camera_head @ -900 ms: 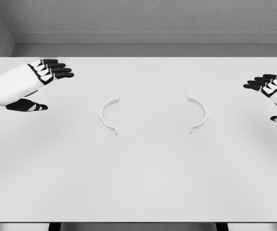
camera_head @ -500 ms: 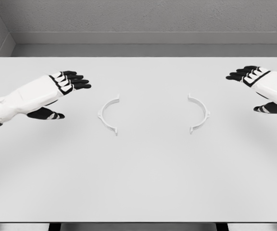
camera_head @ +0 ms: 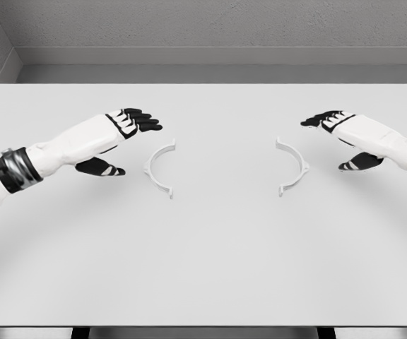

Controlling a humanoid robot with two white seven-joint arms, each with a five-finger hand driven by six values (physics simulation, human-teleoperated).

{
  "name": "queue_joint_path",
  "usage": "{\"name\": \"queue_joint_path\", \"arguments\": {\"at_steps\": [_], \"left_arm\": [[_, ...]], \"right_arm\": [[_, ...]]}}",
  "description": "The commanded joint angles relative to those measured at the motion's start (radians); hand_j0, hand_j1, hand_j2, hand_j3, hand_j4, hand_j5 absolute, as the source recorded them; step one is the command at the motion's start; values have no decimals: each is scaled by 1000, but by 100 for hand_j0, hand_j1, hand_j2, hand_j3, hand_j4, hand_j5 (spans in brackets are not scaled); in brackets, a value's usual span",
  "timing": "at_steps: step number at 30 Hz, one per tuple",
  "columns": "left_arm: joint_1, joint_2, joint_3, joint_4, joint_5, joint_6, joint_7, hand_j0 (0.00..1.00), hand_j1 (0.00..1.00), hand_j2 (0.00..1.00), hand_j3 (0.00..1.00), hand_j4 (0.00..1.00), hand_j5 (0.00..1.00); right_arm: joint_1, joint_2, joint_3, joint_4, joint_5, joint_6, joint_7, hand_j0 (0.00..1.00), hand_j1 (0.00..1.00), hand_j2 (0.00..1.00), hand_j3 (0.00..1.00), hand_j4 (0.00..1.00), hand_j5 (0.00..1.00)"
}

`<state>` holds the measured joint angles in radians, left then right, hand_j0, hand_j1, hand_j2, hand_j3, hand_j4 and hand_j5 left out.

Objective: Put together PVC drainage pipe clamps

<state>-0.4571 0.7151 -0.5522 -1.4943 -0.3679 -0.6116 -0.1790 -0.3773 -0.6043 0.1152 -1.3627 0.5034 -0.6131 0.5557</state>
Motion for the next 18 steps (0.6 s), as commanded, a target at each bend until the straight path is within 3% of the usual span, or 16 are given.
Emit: {"name": "queue_joint_path", "arguments": {"at_steps": [1, 6, 18], "left_arm": [[-2, -45, -3, 48, 4, 1, -17, 100, 100, 100, 100, 100, 100], [-20, -71, -3, 106, 6, 1, -17, 100, 100, 100, 100, 100, 100], [-58, -134, -3, 227, 4, 1, -46, 100, 100, 100, 100, 100, 100]], "right_arm": [[-2, 31, -15, 40, -6, 2, 0, 100, 100, 100, 100, 100, 100], [-25, 75, -12, 122, 0, 2, 0, 100, 100, 100, 100, 100, 100], [-26, 124, -5, 132, 6, 2, 6, 100, 100, 100, 100, 100, 100]]}}
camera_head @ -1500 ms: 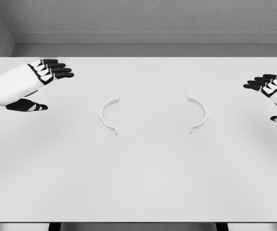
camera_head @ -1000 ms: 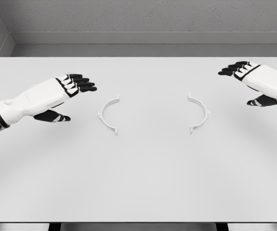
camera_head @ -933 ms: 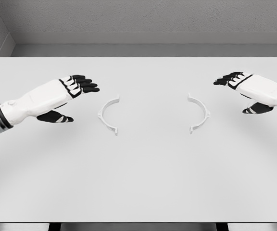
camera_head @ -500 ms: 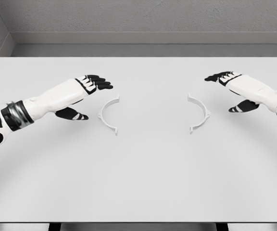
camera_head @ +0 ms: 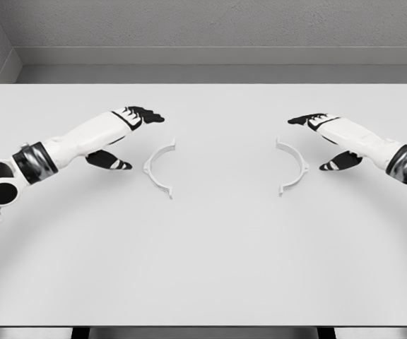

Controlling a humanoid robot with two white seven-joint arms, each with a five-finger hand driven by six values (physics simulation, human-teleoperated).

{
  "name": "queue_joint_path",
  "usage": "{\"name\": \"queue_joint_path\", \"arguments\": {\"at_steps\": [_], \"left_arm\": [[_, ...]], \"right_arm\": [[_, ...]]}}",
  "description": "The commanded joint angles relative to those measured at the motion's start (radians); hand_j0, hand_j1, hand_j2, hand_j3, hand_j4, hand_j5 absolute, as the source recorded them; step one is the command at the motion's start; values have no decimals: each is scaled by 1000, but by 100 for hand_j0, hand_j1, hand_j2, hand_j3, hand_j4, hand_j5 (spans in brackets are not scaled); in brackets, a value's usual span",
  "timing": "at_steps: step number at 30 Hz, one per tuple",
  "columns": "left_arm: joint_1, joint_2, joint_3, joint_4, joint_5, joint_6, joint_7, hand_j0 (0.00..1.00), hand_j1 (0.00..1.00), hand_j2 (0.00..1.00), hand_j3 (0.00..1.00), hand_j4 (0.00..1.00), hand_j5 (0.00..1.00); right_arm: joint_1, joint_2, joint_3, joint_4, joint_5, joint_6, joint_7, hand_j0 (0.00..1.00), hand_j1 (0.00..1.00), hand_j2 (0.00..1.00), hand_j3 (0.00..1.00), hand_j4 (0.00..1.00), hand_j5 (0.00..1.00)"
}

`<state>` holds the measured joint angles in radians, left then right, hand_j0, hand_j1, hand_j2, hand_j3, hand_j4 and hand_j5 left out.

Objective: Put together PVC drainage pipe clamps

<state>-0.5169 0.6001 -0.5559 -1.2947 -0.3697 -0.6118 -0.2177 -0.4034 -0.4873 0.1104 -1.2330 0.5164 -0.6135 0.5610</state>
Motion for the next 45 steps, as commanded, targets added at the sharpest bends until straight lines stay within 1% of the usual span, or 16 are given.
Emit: {"name": "queue_joint_path", "arguments": {"at_steps": [1, 3, 5, 7, 10, 11, 17, 24, 27, 37, 39, 45], "left_arm": [[-2, -23, 1, 38, 6, 1, -8, 100, 100, 100, 100, 100, 100], [-18, -54, 1, 77, -3, 1, -8, 100, 100, 100, 100, 100, 100], [-20, -55, 1, 77, -8, 1, -8, 100, 100, 100, 100, 100, 100], [-26, -62, -10, 91, -8, 1, -8, 100, 100, 100, 100, 100, 100], [-31, -69, -12, 103, -8, 1, -8, 100, 100, 100, 100, 100, 100], [-31, -69, -13, 104, -8, 1, -8, 100, 100, 100, 100, 100, 100], [-51, -117, -19, 193, -9, 1, -8, 100, 100, 100, 100, 100, 100], [-64, -128, -19, 246, -9, 1, -8, 100, 100, 100, 100, 100, 100], [-71, -128, -19, 265, -9, 1, -8, 100, 100, 100, 100, 100, 100], [-78, -158, -19, 282, -9, 1, -8, 100, 100, 100, 100, 100, 100], [-78, -164, -19, 284, -9, 1, -8, 100, 100, 100, 100, 100, 100], [-80, -187, -19, 285, -25, 1, -8, 100, 100, 100, 100, 100, 100]], "right_arm": [[0, 7, 0, 4, -6, 3, 0, 100, 100, 100, 100, 100, 100], [0, 9, 0, 4, -6, 3, 0, 100, 100, 100, 100, 100, 100], [0, 9, 0, 7, -6, 3, 0, 100, 100, 100, 100, 100, 100], [-12, 10, 0, 36, -6, 3, 0, 100, 100, 100, 100, 100, 100], [-21, 23, 2, 52, -4, 3, 0, 100, 100, 100, 100, 100, 100], [-28, 26, 2, 69, 7, 3, 0, 100, 100, 100, 100, 100, 100], [-37, 33, 2, 84, 10, 3, 0, 100, 100, 100, 100, 100, 100], [-43, 46, 3, 93, 11, 3, 0, 100, 100, 100, 100, 100, 100], [-58, 52, 17, 112, 13, 3, 0, 100, 100, 100, 100, 100, 100], [-64, 53, 32, 121, 11, 3, 0, 100, 100, 100, 100, 100, 100], [-64, 67, 32, 121, 11, 3, 0, 100, 100, 100, 100, 100, 100], [-66, 73, 38, 121, 11, 3, 0, 100, 100, 100, 100, 100, 100]]}}
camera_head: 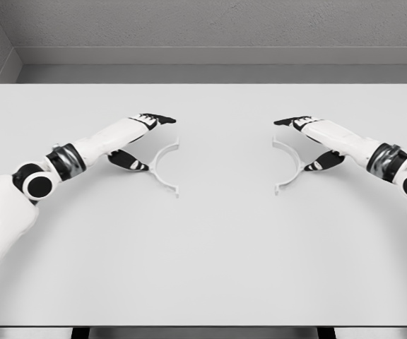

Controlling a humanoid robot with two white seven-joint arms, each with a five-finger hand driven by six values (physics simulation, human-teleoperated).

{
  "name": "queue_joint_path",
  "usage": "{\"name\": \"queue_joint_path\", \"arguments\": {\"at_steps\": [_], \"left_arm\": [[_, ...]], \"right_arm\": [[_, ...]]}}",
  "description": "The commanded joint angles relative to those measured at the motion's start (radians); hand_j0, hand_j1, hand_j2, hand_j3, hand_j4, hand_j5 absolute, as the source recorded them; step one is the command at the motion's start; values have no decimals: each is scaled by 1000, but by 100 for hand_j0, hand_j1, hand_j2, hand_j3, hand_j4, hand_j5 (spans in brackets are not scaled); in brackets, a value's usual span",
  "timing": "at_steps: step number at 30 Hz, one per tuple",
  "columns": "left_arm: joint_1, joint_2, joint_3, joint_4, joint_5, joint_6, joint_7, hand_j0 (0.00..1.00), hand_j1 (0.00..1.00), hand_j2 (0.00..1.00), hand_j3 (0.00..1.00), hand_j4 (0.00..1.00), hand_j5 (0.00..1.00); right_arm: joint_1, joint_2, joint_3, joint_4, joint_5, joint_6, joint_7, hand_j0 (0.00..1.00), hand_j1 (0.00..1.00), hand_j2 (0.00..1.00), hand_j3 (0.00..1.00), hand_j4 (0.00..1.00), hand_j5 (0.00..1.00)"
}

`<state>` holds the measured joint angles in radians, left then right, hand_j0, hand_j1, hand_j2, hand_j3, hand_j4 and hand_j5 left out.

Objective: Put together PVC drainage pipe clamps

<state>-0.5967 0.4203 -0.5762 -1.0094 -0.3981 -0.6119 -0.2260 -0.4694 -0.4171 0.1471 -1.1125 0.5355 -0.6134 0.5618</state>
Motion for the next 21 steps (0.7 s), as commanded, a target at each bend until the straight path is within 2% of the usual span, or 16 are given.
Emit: {"name": "queue_joint_path", "arguments": {"at_steps": [1, 21], "left_arm": [[0, -9, 1, 0, 4, 1, 0, 100, 100, 100, 100, 100, 100], [-12, -40, 2, -2, -1, 1, -6, 100, 100, 100, 100, 100, 100]], "right_arm": [[0, 3, 2, 0, -8, 3, 0, 100, 100, 100, 100, 100, 100], [-18, 3, 2, 14, -6, 3, 0, 100, 100, 100, 100, 100, 100]]}}
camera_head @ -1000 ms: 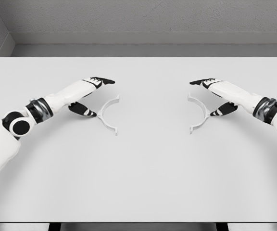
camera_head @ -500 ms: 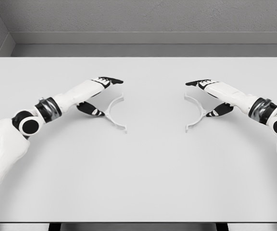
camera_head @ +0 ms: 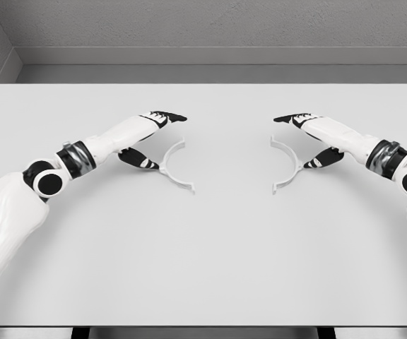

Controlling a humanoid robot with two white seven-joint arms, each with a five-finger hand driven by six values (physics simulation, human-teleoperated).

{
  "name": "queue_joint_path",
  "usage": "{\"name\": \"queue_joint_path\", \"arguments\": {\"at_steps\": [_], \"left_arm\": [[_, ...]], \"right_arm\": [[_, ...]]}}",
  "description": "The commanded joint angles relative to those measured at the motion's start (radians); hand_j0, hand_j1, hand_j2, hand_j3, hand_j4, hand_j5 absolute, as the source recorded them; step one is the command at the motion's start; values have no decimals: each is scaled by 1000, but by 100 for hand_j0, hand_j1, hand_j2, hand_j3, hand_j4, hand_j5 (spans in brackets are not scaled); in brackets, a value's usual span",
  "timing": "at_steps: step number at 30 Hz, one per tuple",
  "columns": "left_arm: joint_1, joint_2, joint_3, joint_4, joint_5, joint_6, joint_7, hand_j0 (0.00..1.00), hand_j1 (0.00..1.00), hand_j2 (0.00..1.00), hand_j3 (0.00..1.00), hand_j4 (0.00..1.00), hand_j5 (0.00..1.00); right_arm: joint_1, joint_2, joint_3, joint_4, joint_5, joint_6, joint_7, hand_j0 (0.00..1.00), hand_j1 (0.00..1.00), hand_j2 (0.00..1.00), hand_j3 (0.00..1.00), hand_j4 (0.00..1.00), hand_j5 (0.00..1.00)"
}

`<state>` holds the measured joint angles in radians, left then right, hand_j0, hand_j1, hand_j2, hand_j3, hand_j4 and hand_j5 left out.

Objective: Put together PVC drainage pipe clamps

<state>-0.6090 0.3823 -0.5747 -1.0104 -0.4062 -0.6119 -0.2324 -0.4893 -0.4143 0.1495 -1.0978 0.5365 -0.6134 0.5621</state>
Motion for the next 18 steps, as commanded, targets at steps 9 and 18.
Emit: {"name": "queue_joint_path", "arguments": {"at_steps": [9, 18], "left_arm": [[-3, -22, 1, -4, 7, 1, -13, 100, 100, 100, 100, 100, 100], [-9, -42, 3, -4, 7, 1, -22, 100, 100, 100, 100, 100, 100]], "right_arm": [[-8, 22, 10, -2, -3, 3, 1, 100, 100, 100, 100, 100, 100], [-15, 34, 22, -2, -1, 3, 1, 100, 100, 100, 100, 100, 100]]}}
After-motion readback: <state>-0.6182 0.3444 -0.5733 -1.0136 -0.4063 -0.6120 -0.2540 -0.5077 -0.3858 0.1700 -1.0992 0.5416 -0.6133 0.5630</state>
